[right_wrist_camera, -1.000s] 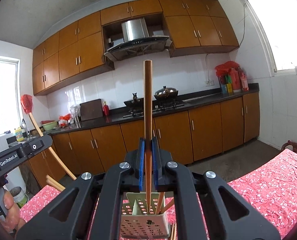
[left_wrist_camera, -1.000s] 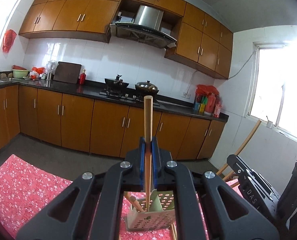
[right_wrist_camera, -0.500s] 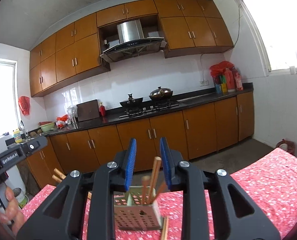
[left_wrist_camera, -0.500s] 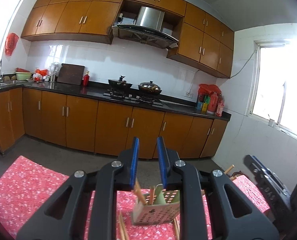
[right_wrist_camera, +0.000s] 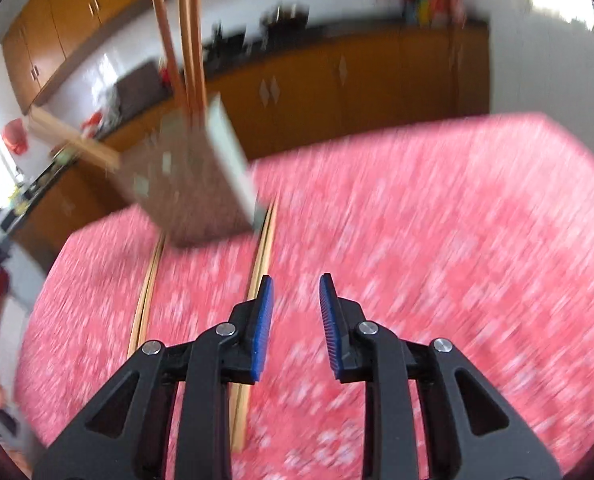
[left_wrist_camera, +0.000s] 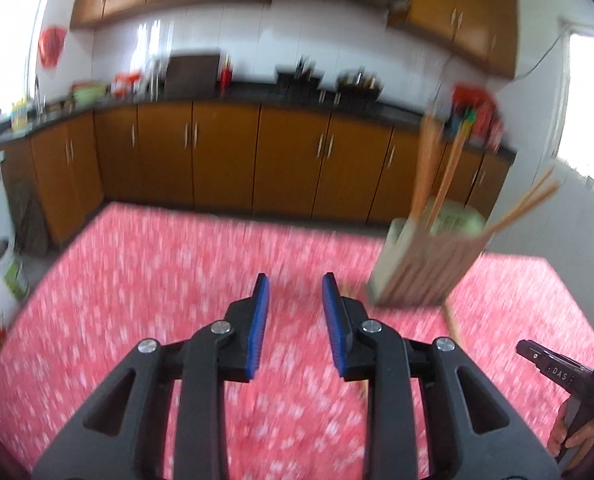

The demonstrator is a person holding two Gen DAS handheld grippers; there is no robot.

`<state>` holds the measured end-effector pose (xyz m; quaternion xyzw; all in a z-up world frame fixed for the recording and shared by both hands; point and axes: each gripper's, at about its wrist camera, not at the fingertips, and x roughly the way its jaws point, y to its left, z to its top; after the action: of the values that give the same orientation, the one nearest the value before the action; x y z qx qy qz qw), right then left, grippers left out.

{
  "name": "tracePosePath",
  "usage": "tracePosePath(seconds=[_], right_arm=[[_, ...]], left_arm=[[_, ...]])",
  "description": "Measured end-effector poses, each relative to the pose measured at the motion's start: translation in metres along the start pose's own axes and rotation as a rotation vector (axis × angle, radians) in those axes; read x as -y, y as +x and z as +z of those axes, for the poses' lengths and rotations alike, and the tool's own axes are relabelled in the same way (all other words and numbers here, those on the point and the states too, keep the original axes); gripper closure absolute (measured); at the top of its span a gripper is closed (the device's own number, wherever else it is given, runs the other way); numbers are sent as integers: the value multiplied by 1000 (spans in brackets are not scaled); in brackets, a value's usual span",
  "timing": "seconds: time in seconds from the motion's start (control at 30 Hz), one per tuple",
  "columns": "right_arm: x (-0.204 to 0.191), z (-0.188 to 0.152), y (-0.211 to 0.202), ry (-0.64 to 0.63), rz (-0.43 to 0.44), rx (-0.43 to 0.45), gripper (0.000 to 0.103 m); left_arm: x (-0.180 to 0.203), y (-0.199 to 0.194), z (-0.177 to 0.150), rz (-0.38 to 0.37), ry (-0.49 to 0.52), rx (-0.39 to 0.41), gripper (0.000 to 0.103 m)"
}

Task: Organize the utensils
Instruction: 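Withdraw both grippers and move toward the remaining chopsticks on the tablecloth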

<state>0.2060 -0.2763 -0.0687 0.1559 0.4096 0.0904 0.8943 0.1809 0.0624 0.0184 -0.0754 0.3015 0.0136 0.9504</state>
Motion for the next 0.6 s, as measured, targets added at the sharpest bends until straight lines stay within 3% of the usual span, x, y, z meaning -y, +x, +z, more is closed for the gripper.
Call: tracePosePath(seconds=[0.23, 0.6], right_arm=[[-26, -23, 33, -54, 22, -97, 85], [-36, -29, 44, -149, -51, -109, 87]], left_arm=[[-9, 26, -38, -6, -23, -125, 75], [10, 38, -46, -44, -2, -175, 75]])
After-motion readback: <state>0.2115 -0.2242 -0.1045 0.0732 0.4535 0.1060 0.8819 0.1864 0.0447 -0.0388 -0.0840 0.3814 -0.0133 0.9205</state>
